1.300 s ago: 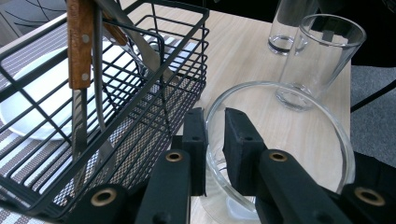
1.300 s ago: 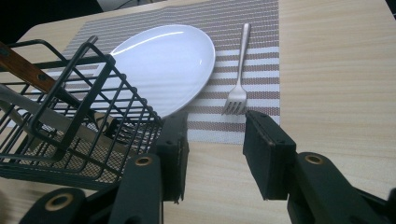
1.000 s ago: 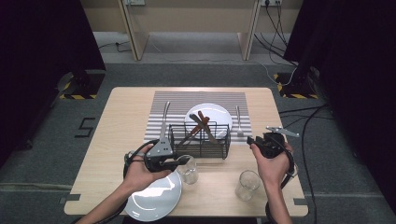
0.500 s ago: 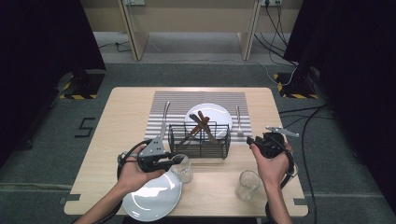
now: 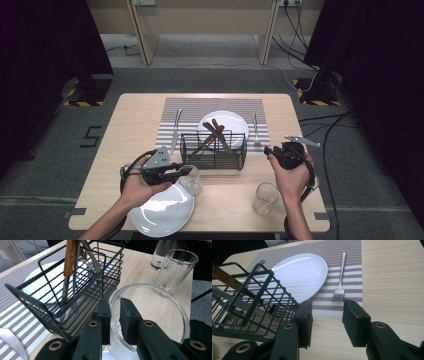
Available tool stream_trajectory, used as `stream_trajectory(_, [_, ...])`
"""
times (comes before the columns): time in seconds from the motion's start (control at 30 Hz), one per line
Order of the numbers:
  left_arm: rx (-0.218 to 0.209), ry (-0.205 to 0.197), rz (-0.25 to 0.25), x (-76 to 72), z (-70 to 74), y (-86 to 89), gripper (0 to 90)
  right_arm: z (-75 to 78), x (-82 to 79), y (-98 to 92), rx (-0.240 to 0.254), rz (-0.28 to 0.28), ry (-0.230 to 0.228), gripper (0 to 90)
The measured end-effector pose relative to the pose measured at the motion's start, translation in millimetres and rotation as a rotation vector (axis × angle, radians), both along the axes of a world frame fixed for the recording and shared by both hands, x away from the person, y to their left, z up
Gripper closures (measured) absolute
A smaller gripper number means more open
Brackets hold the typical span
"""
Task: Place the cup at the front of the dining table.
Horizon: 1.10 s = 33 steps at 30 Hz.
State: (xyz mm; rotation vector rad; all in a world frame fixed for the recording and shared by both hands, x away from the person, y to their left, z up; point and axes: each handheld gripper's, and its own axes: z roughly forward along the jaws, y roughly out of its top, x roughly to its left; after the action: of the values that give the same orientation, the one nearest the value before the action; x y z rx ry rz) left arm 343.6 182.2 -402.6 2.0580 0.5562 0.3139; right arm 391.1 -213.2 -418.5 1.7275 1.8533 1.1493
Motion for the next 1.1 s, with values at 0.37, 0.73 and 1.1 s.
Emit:
stream_trajectory(0.37, [-0.006,-0.013,0.027,-1.7,2.7,10.7,78.9,0.0,0.1,0.1,0.003,-0.001,0.000,59.7])
stream_trajectory(0.73, [-0.009,-0.025,0.048,-2.5,4.8,19.8,78.9,0.3,-0.3,-0.5,0.003,-0.001,0.000,59.8])
stream_trajectory(1.1, [-0.016,-0.029,0.069,-2.7,6.9,27.6,79.0,0.7,-0.1,-1.4,0.007,-0.003,-0.002,59.8])
